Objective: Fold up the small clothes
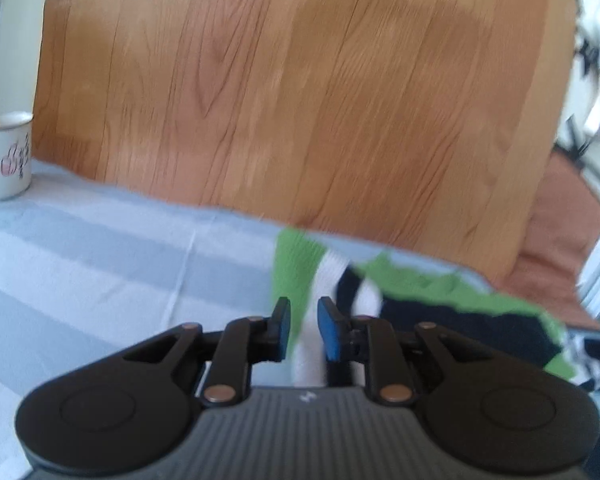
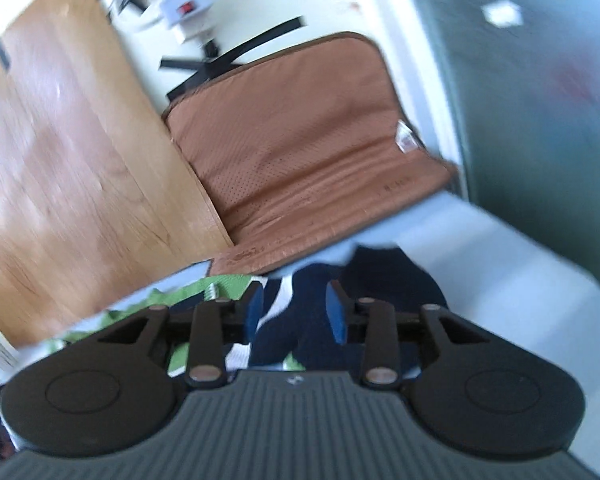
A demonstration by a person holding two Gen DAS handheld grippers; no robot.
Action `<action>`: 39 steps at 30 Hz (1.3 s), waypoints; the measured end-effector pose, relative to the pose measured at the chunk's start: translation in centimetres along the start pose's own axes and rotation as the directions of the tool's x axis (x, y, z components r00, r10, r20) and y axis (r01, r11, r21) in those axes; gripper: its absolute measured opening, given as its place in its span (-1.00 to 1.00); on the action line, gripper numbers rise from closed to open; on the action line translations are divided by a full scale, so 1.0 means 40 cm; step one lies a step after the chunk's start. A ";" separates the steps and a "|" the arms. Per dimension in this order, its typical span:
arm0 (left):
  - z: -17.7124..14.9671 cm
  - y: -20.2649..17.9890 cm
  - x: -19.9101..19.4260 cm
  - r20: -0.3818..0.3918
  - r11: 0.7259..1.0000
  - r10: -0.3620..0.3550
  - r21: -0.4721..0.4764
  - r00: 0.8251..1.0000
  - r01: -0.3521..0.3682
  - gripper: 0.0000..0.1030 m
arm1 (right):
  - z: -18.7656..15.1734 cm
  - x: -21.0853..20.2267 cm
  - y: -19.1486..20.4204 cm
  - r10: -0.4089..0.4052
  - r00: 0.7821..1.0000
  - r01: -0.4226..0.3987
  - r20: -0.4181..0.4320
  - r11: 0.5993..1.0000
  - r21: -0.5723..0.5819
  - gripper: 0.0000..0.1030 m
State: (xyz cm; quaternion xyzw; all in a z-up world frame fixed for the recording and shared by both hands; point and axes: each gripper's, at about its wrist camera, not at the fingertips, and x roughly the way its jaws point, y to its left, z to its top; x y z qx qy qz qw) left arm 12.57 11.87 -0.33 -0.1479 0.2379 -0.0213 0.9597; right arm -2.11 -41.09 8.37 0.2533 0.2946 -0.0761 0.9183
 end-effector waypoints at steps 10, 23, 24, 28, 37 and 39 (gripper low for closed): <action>-0.035 -0.086 0.003 -0.053 0.982 -0.120 0.139 0.991 0.126 -0.66 | -0.024 0.016 -0.003 -0.086 0.996 0.085 0.014 0.996 0.035 0.08; -0.032 -0.049 0.029 -0.093 0.992 -0.092 0.076 0.991 0.099 -0.66 | 0.040 0.138 -0.043 -0.343 0.939 0.344 0.039 0.919 -0.191 -0.80; -0.033 -0.050 0.029 -0.096 0.992 -0.093 0.075 0.991 0.100 -0.66 | 0.058 0.113 -0.059 -0.313 0.950 0.313 0.016 0.941 -0.127 -0.80; -0.032 -0.052 0.023 -0.092 0.992 -0.097 0.071 0.991 0.103 -0.58 | 0.107 0.063 -0.066 -0.026 0.982 0.042 -0.186 0.996 0.083 -0.79; -0.005 -0.015 0.004 -0.081 0.988 -0.150 -0.036 0.985 0.148 -0.45 | 0.141 0.100 0.297 0.331 0.892 -0.337 -0.309 0.941 0.036 -0.79; 0.006 -0.001 -0.005 -0.067 0.984 -0.168 -0.071 0.983 0.164 -0.30 | 0.125 0.147 0.385 0.348 0.872 -0.371 -0.345 0.929 0.001 -0.79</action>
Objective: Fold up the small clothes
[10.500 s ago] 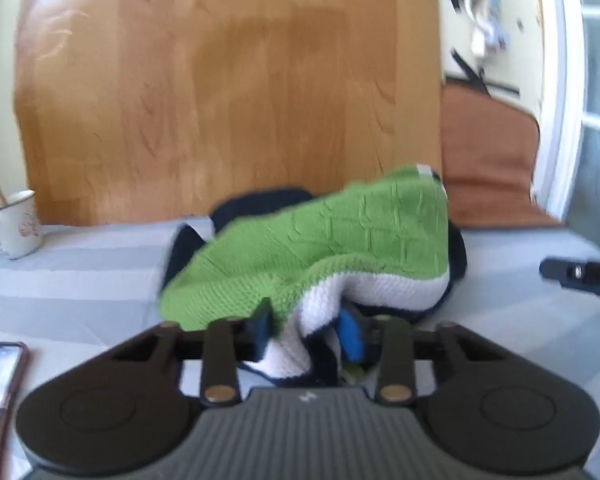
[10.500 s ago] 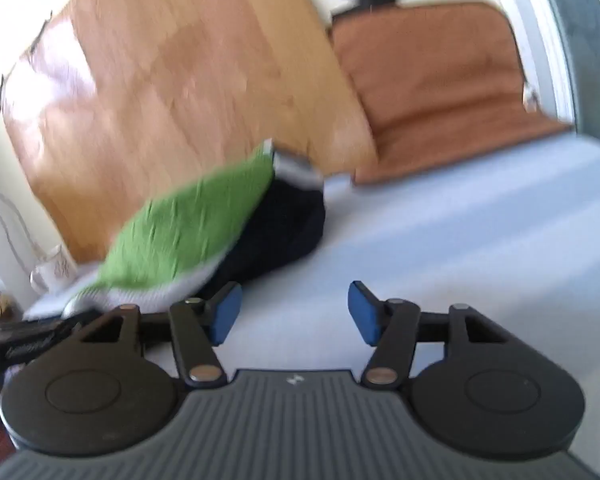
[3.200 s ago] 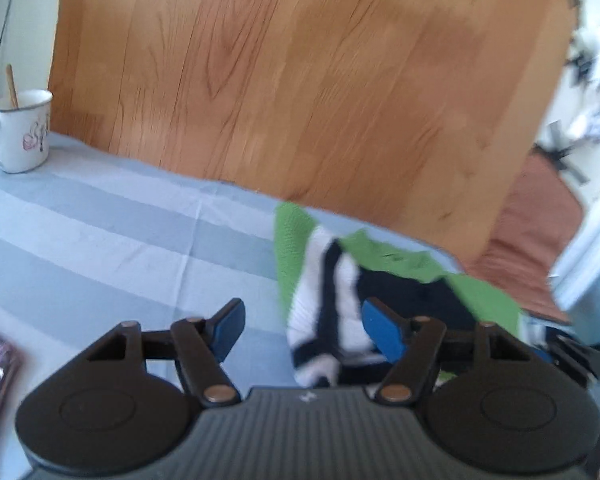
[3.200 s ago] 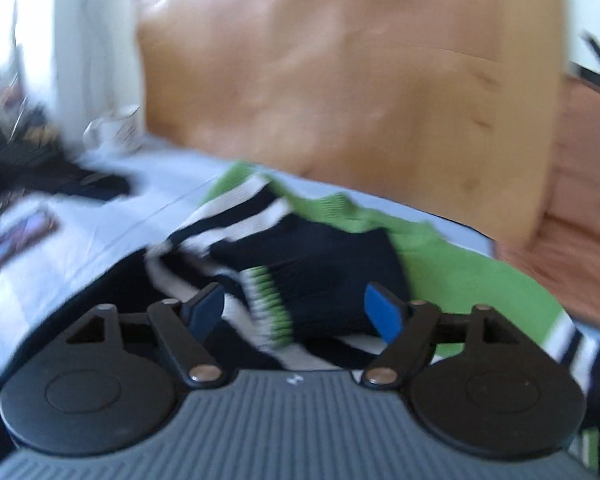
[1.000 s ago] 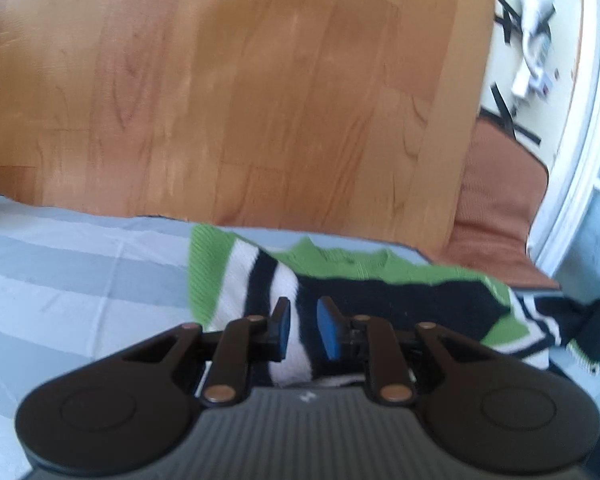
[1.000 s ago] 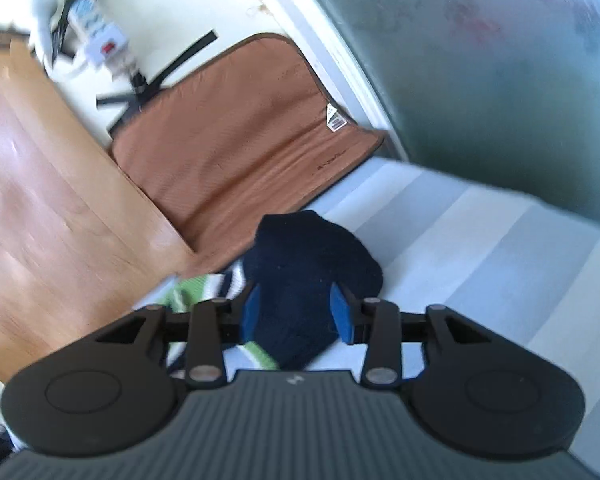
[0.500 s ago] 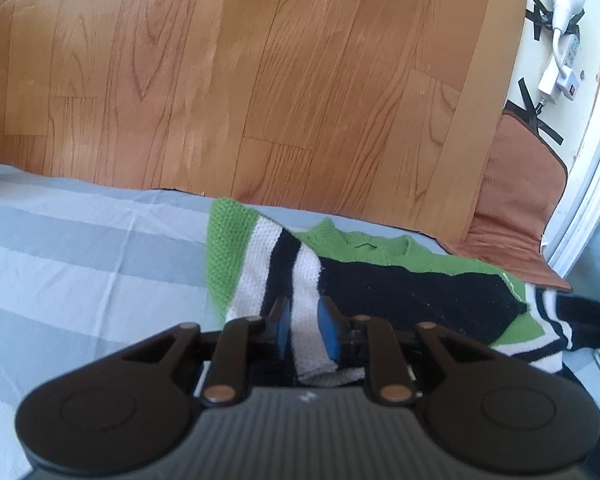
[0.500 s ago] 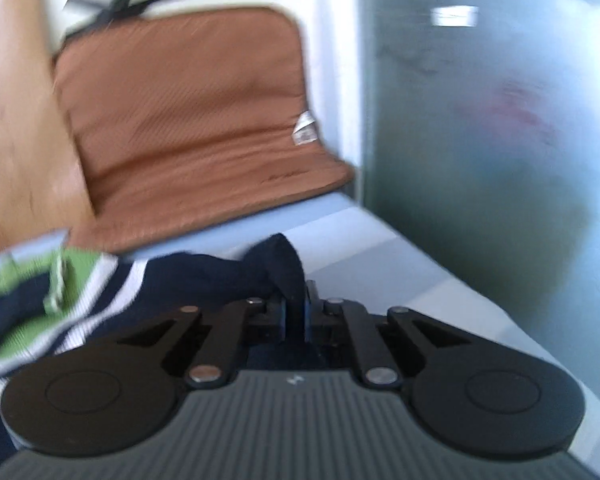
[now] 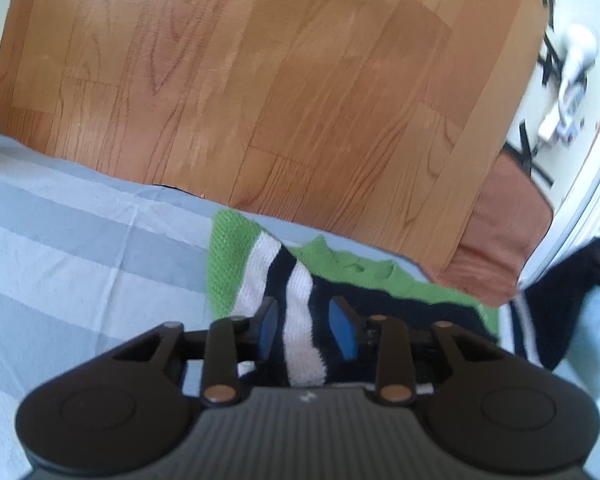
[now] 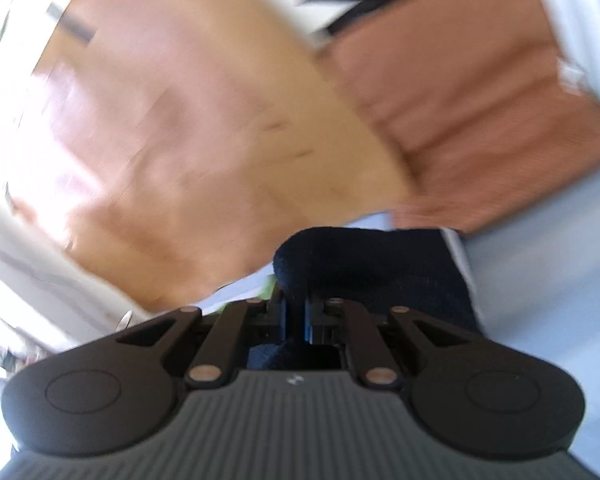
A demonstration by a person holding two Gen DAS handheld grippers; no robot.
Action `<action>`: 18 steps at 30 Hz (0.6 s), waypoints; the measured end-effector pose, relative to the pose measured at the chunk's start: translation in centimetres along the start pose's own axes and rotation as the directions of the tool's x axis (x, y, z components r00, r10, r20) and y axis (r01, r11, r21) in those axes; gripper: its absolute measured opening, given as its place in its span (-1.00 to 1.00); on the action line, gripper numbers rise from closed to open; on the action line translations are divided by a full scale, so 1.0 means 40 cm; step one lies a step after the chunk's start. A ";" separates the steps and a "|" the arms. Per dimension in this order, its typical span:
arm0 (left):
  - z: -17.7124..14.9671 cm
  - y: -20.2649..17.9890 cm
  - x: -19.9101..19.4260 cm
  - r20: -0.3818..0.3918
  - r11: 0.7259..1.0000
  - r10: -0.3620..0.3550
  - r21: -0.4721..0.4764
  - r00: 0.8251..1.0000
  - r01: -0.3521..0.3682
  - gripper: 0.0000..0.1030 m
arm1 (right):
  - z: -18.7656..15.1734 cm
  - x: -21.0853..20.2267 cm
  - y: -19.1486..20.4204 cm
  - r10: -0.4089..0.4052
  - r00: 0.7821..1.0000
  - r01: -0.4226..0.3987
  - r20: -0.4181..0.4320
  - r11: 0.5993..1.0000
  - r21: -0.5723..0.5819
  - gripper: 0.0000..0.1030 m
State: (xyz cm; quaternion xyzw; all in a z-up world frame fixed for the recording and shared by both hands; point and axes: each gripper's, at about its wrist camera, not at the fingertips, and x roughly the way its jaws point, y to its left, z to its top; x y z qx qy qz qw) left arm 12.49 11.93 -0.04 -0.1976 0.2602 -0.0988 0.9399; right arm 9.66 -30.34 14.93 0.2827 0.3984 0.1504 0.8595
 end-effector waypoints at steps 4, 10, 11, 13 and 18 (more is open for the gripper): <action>0.018 0.028 -0.014 0.018 0.998 -0.032 -0.054 0.999 0.033 -0.20 | -0.020 0.198 0.089 0.011 0.996 -0.017 -0.085 0.997 -0.072 -0.61; 0.020 0.044 -0.001 -0.016 0.992 -0.084 -0.101 0.996 0.082 -0.18 | -0.065 0.340 0.042 -0.067 0.990 0.056 -0.125 0.995 -0.088 0.22; 0.020 0.043 0.000 -0.019 0.990 -0.099 -0.107 0.995 0.097 -0.18 | -0.067 0.322 0.025 -0.053 0.993 0.044 -0.107 0.996 -0.082 0.21; 0.018 0.040 0.006 -0.033 0.986 -0.122 -0.120 0.992 0.117 -0.17 | -0.075 0.288 0.018 -0.069 0.995 0.061 -0.077 0.993 -0.102 0.23; 0.010 0.035 0.017 -0.061 0.977 -0.168 -0.147 0.984 0.157 -0.17 | -0.116 0.268 0.051 -0.097 0.991 0.073 -0.089 0.968 -0.241 0.23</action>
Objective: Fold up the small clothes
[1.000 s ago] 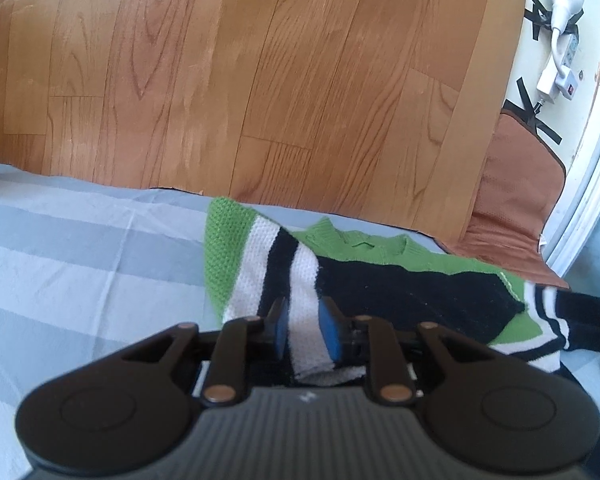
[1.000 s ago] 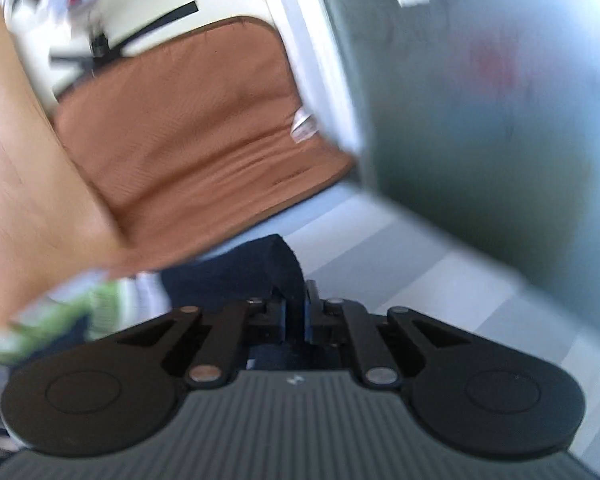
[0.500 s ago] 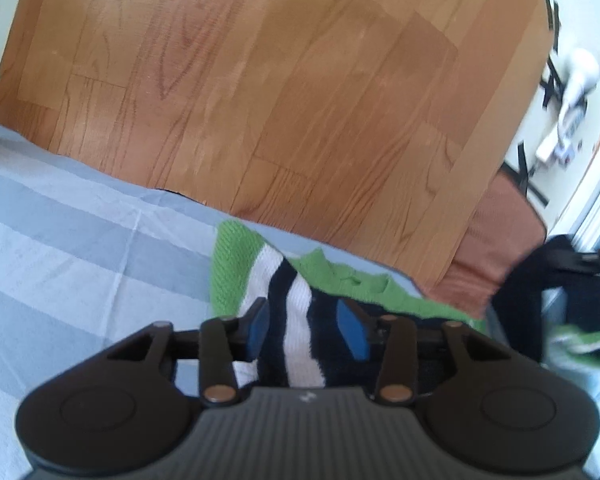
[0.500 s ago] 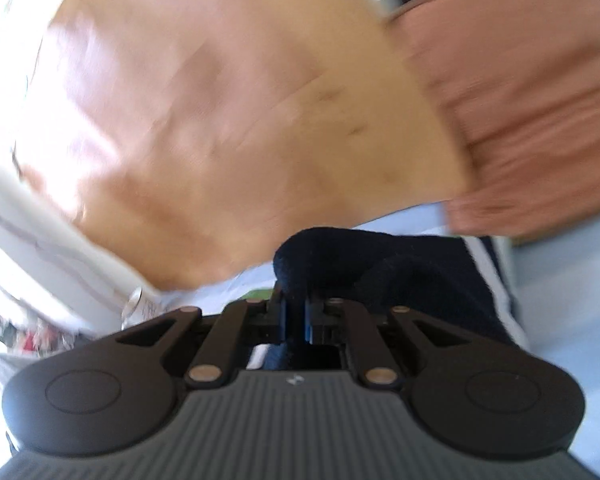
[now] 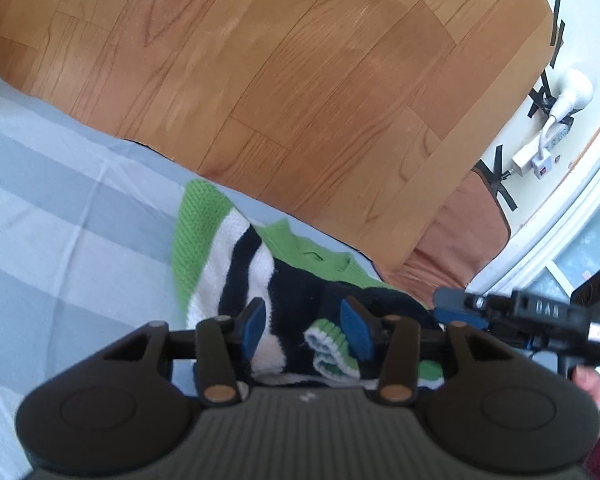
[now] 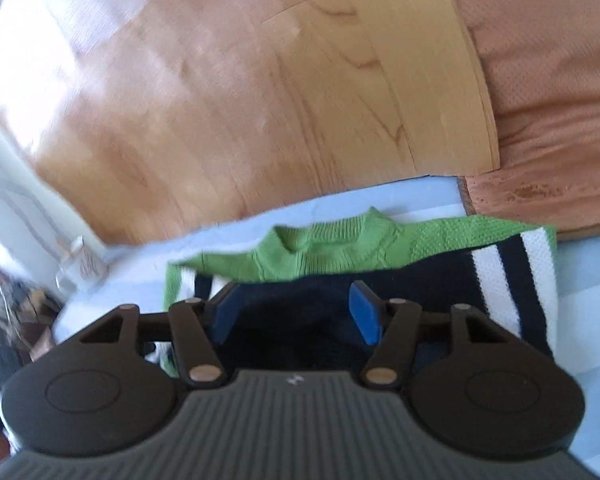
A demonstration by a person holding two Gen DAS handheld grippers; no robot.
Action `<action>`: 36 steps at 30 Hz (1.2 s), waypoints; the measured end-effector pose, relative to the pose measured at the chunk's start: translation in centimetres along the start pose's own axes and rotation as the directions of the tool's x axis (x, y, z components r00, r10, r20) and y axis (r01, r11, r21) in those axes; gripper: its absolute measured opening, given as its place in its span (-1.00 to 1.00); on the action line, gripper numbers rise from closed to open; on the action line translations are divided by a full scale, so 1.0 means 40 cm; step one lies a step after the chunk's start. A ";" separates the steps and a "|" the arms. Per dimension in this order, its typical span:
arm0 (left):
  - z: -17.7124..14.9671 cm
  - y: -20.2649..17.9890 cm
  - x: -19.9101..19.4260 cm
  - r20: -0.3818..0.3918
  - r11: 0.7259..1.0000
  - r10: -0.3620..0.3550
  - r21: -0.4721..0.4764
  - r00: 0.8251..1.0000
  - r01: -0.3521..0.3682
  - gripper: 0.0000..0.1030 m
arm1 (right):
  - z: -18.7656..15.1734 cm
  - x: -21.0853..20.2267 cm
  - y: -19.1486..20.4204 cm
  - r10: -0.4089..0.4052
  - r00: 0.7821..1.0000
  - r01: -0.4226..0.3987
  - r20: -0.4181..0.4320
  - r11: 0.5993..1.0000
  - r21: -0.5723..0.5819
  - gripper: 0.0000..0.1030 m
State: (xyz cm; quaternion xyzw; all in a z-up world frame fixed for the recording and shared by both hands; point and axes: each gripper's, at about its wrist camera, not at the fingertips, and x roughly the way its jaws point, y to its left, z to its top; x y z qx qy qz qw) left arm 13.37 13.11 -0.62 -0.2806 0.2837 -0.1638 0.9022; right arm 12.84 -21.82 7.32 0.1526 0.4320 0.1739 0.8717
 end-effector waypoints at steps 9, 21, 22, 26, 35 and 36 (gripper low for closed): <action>0.018 0.028 -0.021 0.040 0.998 0.033 -0.063 0.999 -0.031 -0.17 | -0.043 0.168 0.130 0.167 0.965 -0.161 -0.203 0.986 0.042 0.22; 0.057 0.074 -0.066 0.129 0.989 0.063 -0.138 0.990 -0.045 -0.06 | 0.073 0.048 0.076 0.245 0.965 -0.248 0.098 0.969 0.018 0.18; 0.053 0.065 -0.058 0.122 0.991 0.067 -0.126 0.990 -0.052 -0.06 | 0.070 0.020 0.061 0.195 0.973 -0.195 0.121 0.981 -0.013 0.19; 0.038 0.051 -0.035 0.080 0.994 0.044 -0.101 0.996 -0.036 -0.06 | 0.068 0.012 0.021 0.081 0.989 -0.081 0.122 0.997 -0.007 0.19; 0.033 0.060 -0.022 0.040 0.995 0.050 -0.083 0.998 -0.046 -0.06 | -0.069 0.192 0.086 0.131 0.986 -0.130 -0.106 0.991 0.019 0.20; 0.032 0.058 -0.020 0.036 0.996 0.051 -0.078 0.998 -0.048 -0.06 | -0.091 0.176 0.110 0.128 0.987 -0.132 -0.096 0.991 -0.038 0.20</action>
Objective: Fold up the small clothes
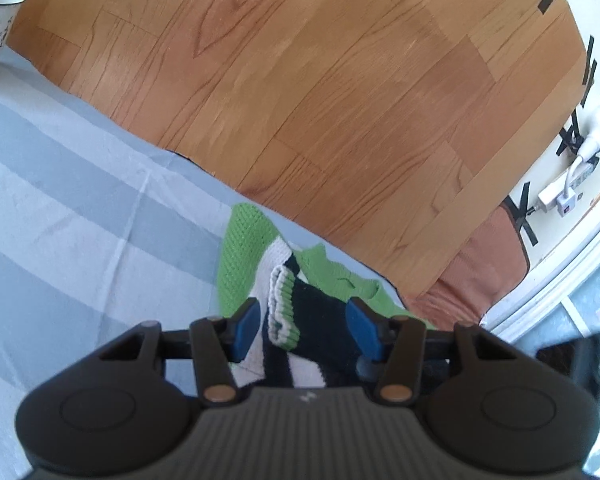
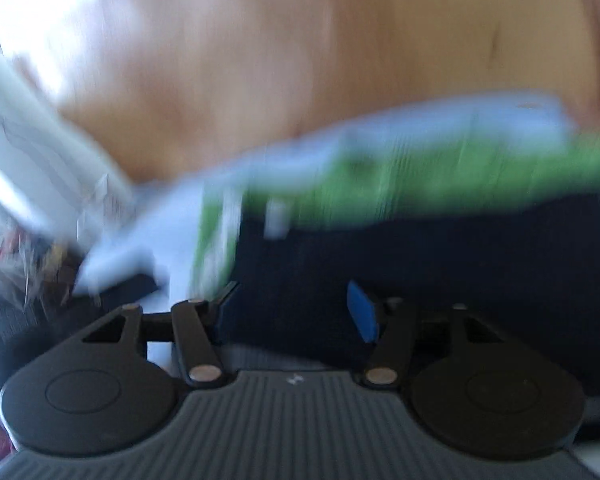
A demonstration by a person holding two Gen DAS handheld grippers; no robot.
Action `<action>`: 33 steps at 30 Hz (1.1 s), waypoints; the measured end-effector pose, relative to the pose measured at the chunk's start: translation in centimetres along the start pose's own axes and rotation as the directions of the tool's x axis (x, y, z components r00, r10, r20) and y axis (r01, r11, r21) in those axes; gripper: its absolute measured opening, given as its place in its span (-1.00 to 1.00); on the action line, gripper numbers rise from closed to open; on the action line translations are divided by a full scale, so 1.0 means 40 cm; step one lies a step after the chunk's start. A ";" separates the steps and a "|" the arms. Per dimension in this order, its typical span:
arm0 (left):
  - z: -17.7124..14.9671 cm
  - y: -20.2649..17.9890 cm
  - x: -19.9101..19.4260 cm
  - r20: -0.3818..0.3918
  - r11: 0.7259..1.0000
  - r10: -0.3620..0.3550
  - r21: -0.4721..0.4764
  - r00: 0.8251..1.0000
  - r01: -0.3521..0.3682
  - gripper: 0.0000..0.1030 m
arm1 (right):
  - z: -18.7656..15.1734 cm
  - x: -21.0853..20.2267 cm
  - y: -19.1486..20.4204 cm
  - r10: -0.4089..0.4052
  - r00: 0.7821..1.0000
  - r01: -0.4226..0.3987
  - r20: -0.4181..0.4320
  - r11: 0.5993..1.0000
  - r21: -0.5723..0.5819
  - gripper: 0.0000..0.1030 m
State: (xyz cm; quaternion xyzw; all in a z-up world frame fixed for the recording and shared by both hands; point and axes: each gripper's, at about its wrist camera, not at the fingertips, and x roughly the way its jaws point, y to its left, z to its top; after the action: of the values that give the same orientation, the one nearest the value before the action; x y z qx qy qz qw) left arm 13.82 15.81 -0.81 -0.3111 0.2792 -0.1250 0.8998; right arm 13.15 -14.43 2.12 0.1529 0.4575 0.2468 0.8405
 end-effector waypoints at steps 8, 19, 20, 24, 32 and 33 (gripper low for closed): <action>-0.024 -0.031 0.018 -0.003 0.996 0.021 0.090 1.000 -0.020 -0.09 | 0.012 -0.265 -0.107 -0.059 0.977 0.045 0.206 0.997 0.070 0.17; -0.053 -0.049 0.063 -0.059 0.977 0.099 0.196 0.993 -0.085 -0.17 | -0.078 -0.451 -0.290 -0.355 0.904 0.295 0.240 0.922 0.252 -0.27; -0.054 -0.051 0.063 -0.058 0.976 0.102 0.201 0.993 -0.088 -0.17 | -0.082 -0.456 -0.268 -0.362 0.900 0.313 0.244 0.924 0.220 -0.23; -0.062 -0.064 0.066 -0.050 0.969 0.118 0.226 0.992 -0.104 -0.17 | -0.092 -0.413 -0.247 -0.389 0.903 0.368 0.183 0.920 0.138 -0.07; -0.063 -0.068 0.067 -0.050 0.964 0.127 0.243 0.991 -0.111 -0.17 | -0.102 -0.350 -0.267 -0.426 0.894 0.421 0.139 0.905 0.063 -0.48; -0.062 -0.067 0.067 -0.050 0.964 0.126 0.242 0.991 -0.110 -0.17 | -0.097 -0.352 -0.263 -0.425 0.895 0.421 0.135 0.905 0.055 -0.44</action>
State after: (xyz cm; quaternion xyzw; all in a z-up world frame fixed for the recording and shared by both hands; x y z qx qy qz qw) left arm 14.42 11.45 -1.87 -0.1794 0.3092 -0.1137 0.9270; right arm 6.31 -30.87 4.72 0.0774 0.4208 0.0409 0.9029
